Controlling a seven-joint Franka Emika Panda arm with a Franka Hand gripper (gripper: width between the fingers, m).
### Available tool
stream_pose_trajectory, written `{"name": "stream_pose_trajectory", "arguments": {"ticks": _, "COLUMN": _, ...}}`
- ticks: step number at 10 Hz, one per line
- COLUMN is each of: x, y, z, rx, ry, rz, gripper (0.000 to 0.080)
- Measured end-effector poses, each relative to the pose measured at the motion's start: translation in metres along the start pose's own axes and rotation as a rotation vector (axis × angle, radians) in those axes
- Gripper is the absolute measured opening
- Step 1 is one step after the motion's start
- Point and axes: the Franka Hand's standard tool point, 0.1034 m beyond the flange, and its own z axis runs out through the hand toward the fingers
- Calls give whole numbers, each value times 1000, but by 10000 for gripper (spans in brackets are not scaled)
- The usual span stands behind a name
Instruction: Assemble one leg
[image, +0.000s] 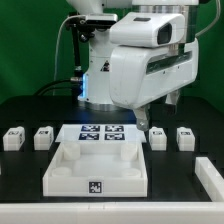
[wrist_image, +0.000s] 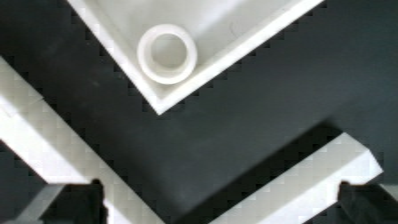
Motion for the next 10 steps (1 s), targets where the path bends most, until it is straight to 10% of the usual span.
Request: {"name": "stream_pose_trajectory", "arguments": {"ticks": 10, "x": 0, "y": 0, "z": 1, "rx": 2, "ry": -1, "rz": 0, "gripper": 650}}
